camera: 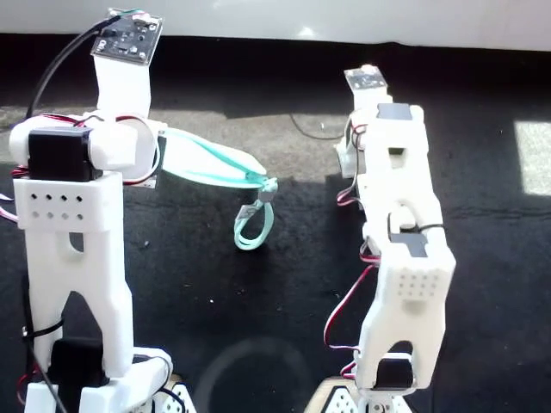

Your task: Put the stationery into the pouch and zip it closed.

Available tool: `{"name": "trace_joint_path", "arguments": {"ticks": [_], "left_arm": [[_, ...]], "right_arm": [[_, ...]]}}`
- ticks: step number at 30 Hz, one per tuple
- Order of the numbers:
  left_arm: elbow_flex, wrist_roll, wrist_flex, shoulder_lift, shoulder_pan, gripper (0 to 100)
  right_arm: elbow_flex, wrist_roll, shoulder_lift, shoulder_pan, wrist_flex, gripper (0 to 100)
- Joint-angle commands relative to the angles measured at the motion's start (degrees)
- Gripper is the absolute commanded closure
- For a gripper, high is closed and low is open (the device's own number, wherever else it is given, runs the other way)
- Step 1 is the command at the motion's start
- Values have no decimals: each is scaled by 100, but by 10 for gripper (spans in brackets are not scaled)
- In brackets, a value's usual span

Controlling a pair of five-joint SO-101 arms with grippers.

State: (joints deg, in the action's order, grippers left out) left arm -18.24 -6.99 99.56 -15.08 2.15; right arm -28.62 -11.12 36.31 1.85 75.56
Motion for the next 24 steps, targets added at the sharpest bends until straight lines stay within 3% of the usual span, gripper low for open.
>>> {"name": "trace_joint_path", "arguments": {"ticks": [1,5,13,24], "left_arm": [[-145,70,9,-66,-127,991],[-145,62,9,-57,-119,991],[-145,53,9,-31,-119,991],[-145,53,0,-22,-119,991]], "right_arm": [[-884,-62,382,4,251,810],[-1622,-97,927,92,752,812],[-2712,-932,1640,303,1719,815],[-4233,-958,1727,303,2545,815]]}}
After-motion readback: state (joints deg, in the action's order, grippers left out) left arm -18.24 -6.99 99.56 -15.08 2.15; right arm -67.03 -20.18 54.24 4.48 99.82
